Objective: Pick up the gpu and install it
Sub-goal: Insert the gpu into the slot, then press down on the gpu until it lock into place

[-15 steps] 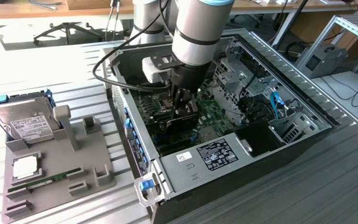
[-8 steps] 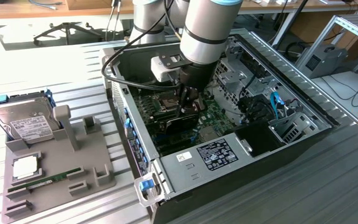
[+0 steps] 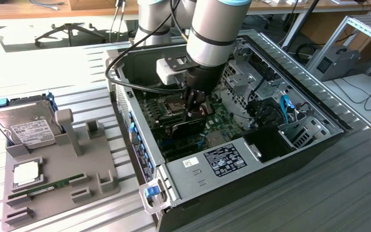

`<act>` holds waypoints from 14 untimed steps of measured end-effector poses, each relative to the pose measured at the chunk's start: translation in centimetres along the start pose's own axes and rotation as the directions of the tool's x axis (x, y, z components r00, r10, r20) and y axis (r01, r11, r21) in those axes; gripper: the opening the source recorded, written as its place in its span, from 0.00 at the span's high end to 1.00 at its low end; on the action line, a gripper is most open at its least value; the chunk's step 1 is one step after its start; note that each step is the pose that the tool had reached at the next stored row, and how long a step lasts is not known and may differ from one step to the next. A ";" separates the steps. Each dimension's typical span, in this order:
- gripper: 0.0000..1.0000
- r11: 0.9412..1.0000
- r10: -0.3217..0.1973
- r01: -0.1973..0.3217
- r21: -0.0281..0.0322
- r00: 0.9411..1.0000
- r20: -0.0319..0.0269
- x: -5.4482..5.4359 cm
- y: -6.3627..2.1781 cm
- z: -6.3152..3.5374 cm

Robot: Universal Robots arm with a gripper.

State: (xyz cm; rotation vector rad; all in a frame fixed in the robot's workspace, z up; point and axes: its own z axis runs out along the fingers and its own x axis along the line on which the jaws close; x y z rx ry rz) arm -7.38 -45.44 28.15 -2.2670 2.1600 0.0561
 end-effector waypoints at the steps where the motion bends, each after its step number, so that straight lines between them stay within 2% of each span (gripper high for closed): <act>1: 0.89 1.000 0.000 0.000 0.000 1.000 0.000 0.0 0.00 0.00; 6: 0.89 1.000 0.000 0.000 0.000 1.000 0.001 0.0 0.22 0.04; 7: 0.89 1.000 0.000 0.000 0.000 1.000 0.001 0.0 1.04 0.15; 10: 0.89 1.000 0.000 0.000 0.000 1.000 0.001 -0.1 2.39 0.38; 14: 0.89 1.000 0.000 0.000 -0.001 1.000 0.001 -0.1 2.64 1.11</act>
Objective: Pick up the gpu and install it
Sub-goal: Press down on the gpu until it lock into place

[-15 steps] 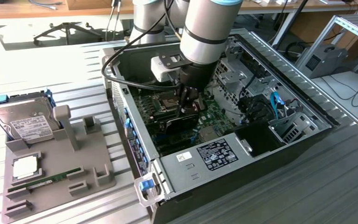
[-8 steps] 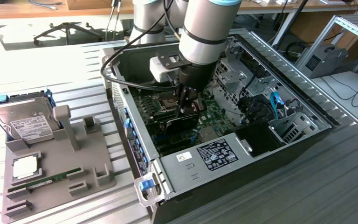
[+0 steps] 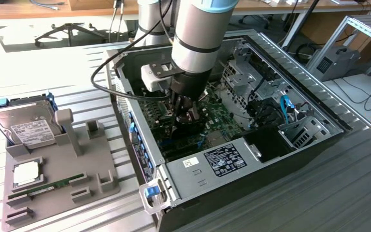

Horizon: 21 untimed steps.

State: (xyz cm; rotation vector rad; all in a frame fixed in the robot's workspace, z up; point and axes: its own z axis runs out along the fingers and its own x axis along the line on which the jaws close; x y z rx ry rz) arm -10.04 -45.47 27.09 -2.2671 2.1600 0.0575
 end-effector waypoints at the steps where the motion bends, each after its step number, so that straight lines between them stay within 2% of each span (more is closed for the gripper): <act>1: 0.89 1.000 0.000 0.000 0.000 1.000 -0.001 0.0 0.00 0.14; 5: 0.89 1.000 0.000 0.000 0.000 1.000 0.000 0.0 0.03 0.73; 11: 0.89 1.000 0.000 0.000 -0.005 1.000 -0.008 0.0 0.24 0.80; 12: 0.89 1.000 0.001 -0.001 -0.006 1.000 -0.010 -0.1 0.17 0.35; 13: 0.89 1.000 0.001 -0.001 -0.004 1.000 -0.006 -0.2 0.06 -0.10; 21: 0.89 1.000 0.000 0.000 -0.005 1.000 -0.008 -0.1 0.07 -0.19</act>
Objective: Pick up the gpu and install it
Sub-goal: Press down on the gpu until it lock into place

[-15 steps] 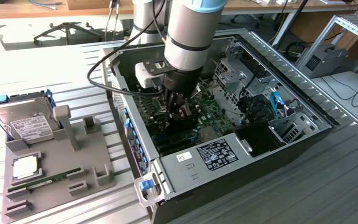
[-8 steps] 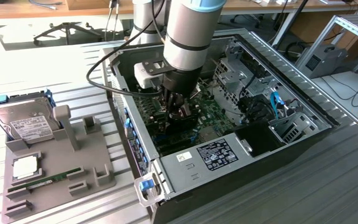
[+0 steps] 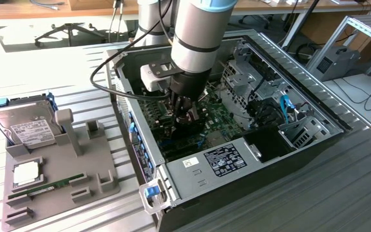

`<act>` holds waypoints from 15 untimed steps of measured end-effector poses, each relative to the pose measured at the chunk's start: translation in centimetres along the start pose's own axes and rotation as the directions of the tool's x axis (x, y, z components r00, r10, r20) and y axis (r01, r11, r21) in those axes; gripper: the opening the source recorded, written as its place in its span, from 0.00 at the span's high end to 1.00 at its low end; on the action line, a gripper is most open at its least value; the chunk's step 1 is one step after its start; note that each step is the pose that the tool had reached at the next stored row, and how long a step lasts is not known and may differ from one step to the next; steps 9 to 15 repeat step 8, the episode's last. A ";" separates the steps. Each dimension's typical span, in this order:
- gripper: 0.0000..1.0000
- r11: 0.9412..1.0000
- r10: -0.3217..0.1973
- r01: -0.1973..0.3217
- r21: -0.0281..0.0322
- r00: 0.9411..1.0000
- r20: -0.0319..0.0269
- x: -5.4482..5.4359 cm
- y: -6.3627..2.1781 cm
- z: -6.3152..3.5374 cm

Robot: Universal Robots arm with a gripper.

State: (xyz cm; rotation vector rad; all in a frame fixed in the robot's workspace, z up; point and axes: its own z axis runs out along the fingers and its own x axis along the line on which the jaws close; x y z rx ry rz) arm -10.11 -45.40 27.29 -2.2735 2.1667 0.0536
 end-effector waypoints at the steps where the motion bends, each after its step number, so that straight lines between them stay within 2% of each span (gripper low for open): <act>1: 0.89 1.000 0.000 0.000 0.000 1.000 0.000 0.0 0.00 0.01; 15: 0.89 1.000 0.000 0.000 0.000 1.000 0.000 0.0 0.00 0.00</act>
